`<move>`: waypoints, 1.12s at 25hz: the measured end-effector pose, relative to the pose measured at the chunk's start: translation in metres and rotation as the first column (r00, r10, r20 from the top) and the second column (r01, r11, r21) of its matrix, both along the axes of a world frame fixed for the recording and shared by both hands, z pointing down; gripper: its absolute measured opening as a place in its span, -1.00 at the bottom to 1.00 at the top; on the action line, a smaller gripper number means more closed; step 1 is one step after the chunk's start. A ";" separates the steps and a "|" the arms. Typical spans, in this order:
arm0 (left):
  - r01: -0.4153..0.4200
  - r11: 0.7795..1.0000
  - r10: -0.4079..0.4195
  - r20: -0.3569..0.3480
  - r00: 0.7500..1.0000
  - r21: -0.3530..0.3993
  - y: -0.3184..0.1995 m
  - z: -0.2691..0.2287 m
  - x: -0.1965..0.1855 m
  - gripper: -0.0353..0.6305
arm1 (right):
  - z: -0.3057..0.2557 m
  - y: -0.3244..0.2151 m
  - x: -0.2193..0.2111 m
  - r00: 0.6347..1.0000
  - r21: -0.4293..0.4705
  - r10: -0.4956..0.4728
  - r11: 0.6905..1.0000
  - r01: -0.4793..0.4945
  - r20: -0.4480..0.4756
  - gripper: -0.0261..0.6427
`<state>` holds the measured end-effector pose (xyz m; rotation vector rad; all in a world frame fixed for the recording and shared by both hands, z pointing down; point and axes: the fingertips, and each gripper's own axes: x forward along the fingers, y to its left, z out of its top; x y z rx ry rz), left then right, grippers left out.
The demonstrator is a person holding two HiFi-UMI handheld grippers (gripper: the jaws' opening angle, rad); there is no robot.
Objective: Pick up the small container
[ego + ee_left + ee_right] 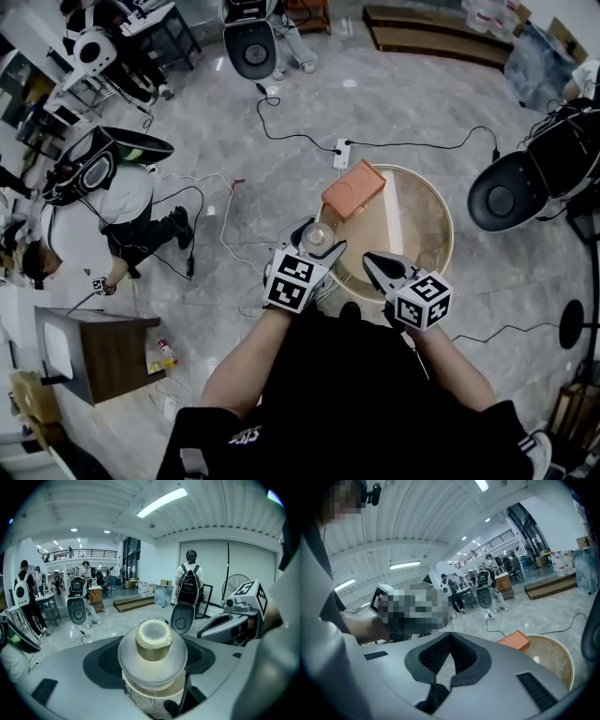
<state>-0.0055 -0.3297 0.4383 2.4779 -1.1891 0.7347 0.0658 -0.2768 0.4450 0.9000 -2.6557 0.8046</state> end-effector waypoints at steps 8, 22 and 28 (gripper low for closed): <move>0.007 1.000 -0.007 0.008 1.000 -0.009 0.010 -0.012 -0.021 0.14 | -0.023 -0.021 0.012 0.996 0.042 0.081 0.996 -0.082 0.034 -0.88; 0.016 0.999 -0.016 0.021 1.000 0.035 0.011 -0.052 -0.052 0.14 | -0.088 -0.033 0.015 0.995 0.241 0.079 0.966 -0.093 0.065 -0.89; 0.074 0.996 -0.075 0.021 0.997 0.056 0.006 -0.057 -0.070 0.14 | -0.100 -0.036 0.020 0.993 0.295 0.112 0.948 -0.121 0.047 -0.89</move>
